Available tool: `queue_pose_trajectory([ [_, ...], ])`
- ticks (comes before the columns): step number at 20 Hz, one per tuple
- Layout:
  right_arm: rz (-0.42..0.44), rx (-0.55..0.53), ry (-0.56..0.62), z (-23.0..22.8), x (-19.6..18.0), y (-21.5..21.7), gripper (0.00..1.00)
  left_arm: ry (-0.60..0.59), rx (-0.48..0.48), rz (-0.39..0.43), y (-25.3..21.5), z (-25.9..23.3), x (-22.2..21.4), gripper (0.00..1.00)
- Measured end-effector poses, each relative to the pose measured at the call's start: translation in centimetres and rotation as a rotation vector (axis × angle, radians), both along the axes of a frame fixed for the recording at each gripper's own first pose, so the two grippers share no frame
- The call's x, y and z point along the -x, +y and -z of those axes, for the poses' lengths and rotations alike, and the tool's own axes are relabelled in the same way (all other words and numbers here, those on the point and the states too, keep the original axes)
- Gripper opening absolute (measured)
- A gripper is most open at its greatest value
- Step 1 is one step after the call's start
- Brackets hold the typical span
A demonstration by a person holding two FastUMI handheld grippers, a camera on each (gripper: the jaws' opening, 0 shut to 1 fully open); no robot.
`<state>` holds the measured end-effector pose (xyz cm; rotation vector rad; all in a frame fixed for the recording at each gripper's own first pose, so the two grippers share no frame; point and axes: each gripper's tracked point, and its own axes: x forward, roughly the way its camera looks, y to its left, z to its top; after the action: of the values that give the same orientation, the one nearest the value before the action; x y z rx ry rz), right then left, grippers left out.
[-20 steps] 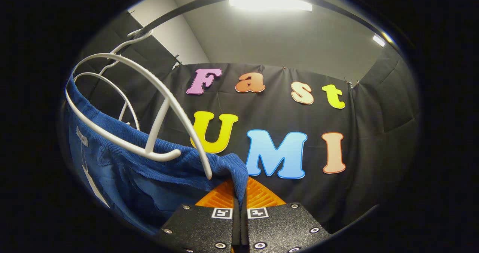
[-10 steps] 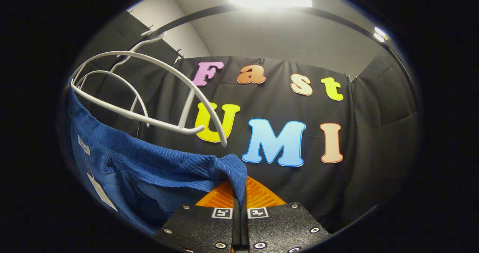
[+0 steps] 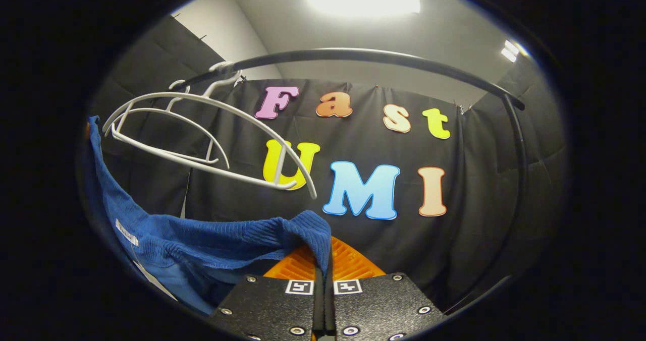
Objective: Grasp the clothes on the hanger with both hands and then place them into the laundry hamper below.
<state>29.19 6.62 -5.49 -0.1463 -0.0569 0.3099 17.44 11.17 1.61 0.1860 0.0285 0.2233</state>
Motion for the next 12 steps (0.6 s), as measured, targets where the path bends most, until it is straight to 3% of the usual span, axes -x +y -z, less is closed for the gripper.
queue_pose_trajectory([
  [5,0.002,-0.052,-0.022,-3.1,6.2,0.3,0.0,-0.031,0.017,0.082,-1.4,-2.1,3.4,0.0],
  [12,-0.014,-0.065,-0.015,-4.1,12.0,1.5,0.0,-0.058,0.082,0.184,-3.8,-3.1,5.7,0.0],
])
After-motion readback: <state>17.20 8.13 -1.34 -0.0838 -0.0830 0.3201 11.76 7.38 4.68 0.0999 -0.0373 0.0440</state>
